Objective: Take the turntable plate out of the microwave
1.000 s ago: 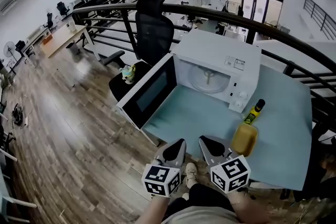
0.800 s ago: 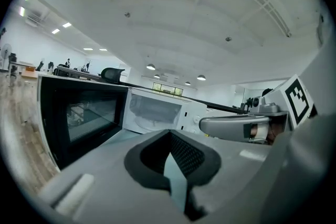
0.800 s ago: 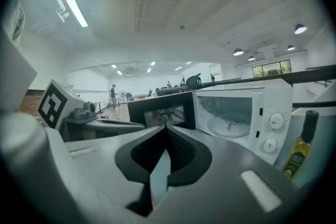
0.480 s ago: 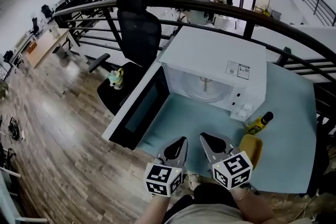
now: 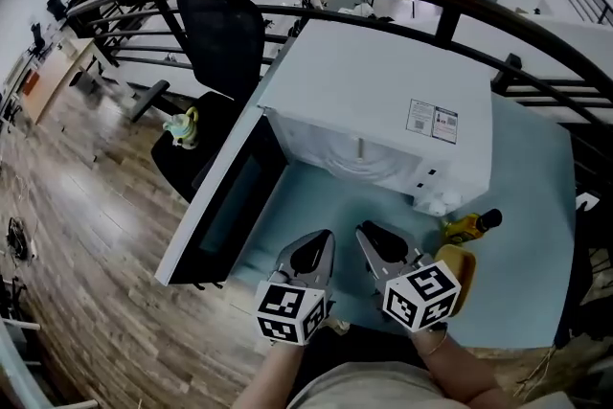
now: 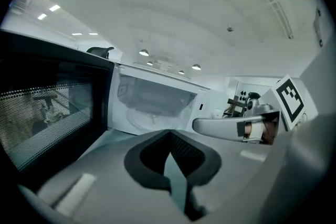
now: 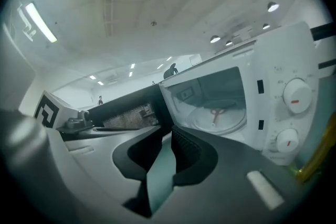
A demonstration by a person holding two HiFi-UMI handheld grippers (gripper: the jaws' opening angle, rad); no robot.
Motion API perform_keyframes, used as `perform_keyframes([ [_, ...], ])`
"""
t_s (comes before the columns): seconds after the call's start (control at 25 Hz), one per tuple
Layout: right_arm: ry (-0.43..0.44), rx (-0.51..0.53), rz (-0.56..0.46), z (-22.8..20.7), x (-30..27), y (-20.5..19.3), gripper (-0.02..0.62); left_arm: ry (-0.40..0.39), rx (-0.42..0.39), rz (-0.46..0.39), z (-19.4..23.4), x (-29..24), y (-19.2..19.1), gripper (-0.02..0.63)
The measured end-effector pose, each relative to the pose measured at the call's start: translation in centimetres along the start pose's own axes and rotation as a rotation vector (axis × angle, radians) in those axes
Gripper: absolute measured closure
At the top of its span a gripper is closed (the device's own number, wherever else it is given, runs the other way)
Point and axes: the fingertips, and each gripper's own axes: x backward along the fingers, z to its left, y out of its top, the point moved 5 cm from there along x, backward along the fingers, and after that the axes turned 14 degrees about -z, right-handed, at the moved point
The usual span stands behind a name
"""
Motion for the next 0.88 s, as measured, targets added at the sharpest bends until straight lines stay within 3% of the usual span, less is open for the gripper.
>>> perform_keyframes([
  [0.64,-0.073,-0.18,0.031,-2.3,-1.5,-2.5,0.514,-0.02,0.023,0.043,1.0,-3.5,-1.5,0.604],
  [0.88,-0.139,-0.233,0.016,-3.5,-2.8,-3.3,0.497,-0.084,0.015,0.072,1.6,-4.0,-2.4,0.604],
])
